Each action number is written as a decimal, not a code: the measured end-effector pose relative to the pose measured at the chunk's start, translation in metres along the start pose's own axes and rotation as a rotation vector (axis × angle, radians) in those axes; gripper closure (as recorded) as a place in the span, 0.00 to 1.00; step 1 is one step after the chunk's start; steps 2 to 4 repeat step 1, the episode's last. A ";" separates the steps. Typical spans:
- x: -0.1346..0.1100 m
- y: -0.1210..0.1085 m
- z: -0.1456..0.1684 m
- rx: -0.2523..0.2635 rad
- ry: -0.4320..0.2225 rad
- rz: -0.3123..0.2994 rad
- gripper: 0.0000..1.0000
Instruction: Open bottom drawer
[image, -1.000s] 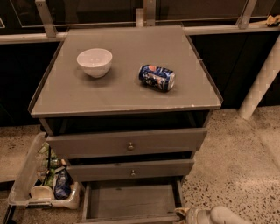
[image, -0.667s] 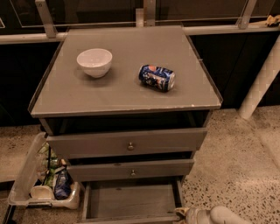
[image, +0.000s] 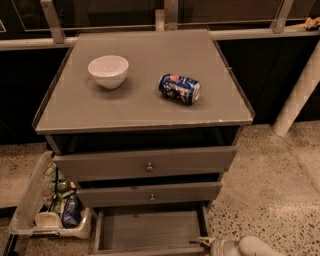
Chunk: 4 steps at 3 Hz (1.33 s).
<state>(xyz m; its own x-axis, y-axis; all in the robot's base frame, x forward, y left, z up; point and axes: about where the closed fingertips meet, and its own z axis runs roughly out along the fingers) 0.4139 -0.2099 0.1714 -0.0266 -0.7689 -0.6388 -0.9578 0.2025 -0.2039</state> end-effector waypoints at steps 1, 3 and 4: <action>0.000 0.000 0.000 0.000 0.000 0.000 0.00; 0.000 0.000 0.000 0.000 0.000 0.000 0.00; 0.000 0.000 0.000 0.000 0.000 0.000 0.00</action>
Offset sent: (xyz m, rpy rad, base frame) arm 0.0000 0.0000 0.0000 0.0000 0.0000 0.0000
